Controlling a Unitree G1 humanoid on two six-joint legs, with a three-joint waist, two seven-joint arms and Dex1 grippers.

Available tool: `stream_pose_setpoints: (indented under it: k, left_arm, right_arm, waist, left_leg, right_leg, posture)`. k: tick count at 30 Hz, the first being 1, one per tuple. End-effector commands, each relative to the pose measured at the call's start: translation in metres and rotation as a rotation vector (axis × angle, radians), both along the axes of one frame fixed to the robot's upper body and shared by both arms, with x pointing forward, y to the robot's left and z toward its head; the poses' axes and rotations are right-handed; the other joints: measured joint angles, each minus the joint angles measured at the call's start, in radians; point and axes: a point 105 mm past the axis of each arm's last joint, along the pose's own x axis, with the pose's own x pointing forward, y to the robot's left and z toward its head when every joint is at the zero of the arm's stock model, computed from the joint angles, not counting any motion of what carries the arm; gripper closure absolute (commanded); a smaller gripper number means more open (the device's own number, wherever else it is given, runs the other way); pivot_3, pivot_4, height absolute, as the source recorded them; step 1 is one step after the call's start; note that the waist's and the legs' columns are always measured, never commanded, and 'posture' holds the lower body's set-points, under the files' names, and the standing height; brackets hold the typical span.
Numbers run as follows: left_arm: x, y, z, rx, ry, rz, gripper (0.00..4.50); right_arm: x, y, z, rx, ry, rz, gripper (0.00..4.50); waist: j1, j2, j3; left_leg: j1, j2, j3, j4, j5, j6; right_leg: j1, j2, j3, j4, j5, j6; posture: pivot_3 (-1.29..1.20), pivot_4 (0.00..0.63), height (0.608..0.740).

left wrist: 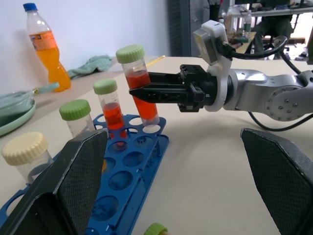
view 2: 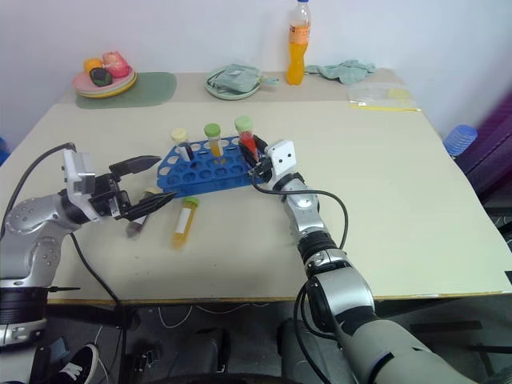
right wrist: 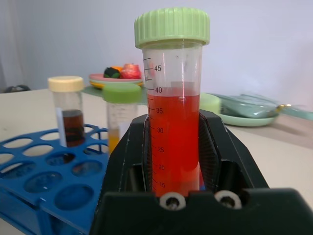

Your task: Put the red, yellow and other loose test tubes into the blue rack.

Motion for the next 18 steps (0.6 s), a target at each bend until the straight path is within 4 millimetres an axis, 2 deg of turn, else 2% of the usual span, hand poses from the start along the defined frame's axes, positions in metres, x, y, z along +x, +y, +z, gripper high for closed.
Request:
stream_pose_setpoints:
  k: [1,9,18]
  left_arm:
    - [-0.003,0.003,0.014,0.003,-0.055,0.008,0.00]
    - [-0.003,0.004,0.014,0.005,-0.050,0.009,0.00]
    - [-0.006,0.004,0.014,0.005,-0.049,0.019,0.00]
  right_arm:
    - [-0.002,0.001,0.008,0.000,-0.051,0.007,3.56]
    - [-0.011,0.018,0.007,0.011,-0.066,0.050,3.56]
    - [-0.010,0.028,0.009,-0.003,-0.067,0.067,3.56]
  waist:
    - [-0.006,0.000,0.000]
    - [-0.011,0.000,0.000]
    - [-0.010,0.000,0.000]
  left_leg:
    - [0.000,0.000,0.000,0.000,0.000,0.000]
    - [0.000,0.000,0.000,0.000,0.000,0.000]
    - [0.000,0.000,-0.002,0.000,0.000,0.000]
  right_leg:
    - [0.000,0.000,0.000,0.000,0.000,0.000]
    - [0.000,0.000,0.000,0.000,0.000,0.000]
    - [0.000,0.000,0.000,0.000,0.000,0.000]
  posture:
    - [0.00,0.150,0.740]
    - [0.00,0.150,0.740]
    - [0.00,0.150,0.740]
